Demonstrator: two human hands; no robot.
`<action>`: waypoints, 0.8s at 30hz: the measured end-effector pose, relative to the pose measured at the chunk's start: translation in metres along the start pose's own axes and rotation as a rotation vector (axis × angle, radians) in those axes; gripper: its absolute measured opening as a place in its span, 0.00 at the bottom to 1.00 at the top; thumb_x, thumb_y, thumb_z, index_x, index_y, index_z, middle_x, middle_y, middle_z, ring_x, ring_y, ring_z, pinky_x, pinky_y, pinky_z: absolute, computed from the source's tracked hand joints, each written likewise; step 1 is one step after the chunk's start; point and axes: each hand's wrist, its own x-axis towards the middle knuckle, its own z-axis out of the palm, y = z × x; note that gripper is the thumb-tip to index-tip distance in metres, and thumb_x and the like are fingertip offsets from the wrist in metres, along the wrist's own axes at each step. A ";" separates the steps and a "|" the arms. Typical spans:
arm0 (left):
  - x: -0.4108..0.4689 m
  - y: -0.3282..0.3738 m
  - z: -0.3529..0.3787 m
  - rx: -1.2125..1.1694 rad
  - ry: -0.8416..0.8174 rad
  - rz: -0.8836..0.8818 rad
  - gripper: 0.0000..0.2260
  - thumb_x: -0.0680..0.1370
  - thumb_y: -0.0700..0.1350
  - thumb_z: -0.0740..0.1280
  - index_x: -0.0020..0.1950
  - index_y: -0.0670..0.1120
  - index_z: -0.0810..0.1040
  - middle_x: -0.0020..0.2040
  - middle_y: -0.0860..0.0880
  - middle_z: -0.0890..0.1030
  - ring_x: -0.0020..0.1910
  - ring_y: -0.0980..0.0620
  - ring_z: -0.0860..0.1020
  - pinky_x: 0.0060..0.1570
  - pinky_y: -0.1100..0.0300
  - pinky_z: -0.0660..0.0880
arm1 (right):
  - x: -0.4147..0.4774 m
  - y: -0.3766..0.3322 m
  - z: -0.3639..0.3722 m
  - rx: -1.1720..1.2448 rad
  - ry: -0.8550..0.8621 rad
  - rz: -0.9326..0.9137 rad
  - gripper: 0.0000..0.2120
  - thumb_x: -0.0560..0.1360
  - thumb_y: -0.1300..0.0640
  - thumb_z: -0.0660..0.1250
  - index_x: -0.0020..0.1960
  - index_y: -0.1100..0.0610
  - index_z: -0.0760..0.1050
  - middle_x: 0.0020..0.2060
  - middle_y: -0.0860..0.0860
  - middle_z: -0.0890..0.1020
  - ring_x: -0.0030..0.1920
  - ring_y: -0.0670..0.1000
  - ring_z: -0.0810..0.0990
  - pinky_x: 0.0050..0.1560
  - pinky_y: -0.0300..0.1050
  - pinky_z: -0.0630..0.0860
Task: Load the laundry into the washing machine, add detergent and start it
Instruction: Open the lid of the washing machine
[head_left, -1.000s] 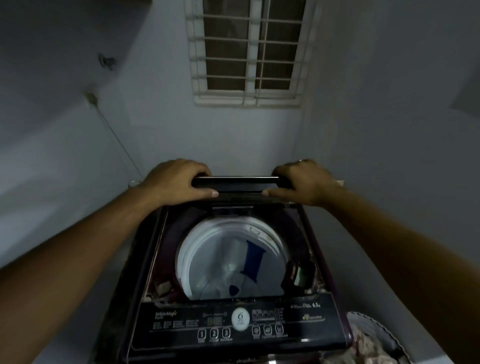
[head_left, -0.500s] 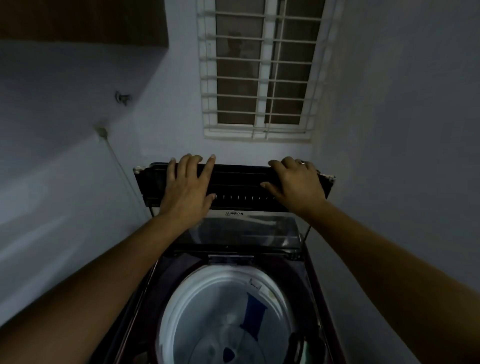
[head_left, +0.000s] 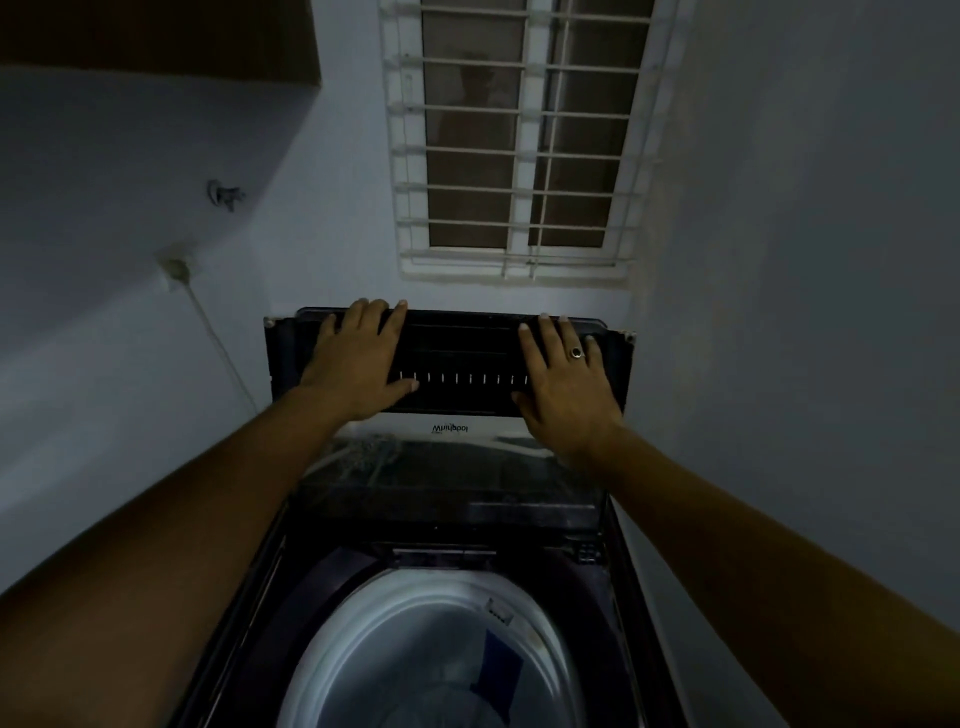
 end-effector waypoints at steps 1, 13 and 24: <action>0.005 -0.002 0.002 0.002 -0.011 0.003 0.47 0.74 0.67 0.64 0.82 0.46 0.46 0.78 0.42 0.57 0.77 0.40 0.55 0.73 0.35 0.57 | 0.003 0.001 0.003 0.004 -0.009 0.002 0.38 0.81 0.41 0.56 0.82 0.58 0.47 0.80 0.61 0.53 0.80 0.65 0.51 0.75 0.68 0.56; 0.026 -0.008 0.029 -0.003 -0.071 -0.003 0.50 0.72 0.73 0.61 0.81 0.47 0.41 0.81 0.43 0.47 0.80 0.40 0.46 0.75 0.34 0.49 | 0.031 0.018 0.021 0.040 -0.101 -0.067 0.42 0.78 0.43 0.61 0.82 0.58 0.44 0.80 0.61 0.54 0.79 0.65 0.53 0.77 0.66 0.54; -0.004 0.001 0.024 -0.004 -0.128 -0.021 0.47 0.76 0.68 0.60 0.81 0.45 0.38 0.81 0.42 0.38 0.80 0.41 0.38 0.76 0.37 0.48 | 0.029 0.024 0.012 0.015 -0.171 -0.105 0.48 0.76 0.38 0.63 0.82 0.57 0.38 0.81 0.58 0.45 0.81 0.61 0.44 0.78 0.64 0.49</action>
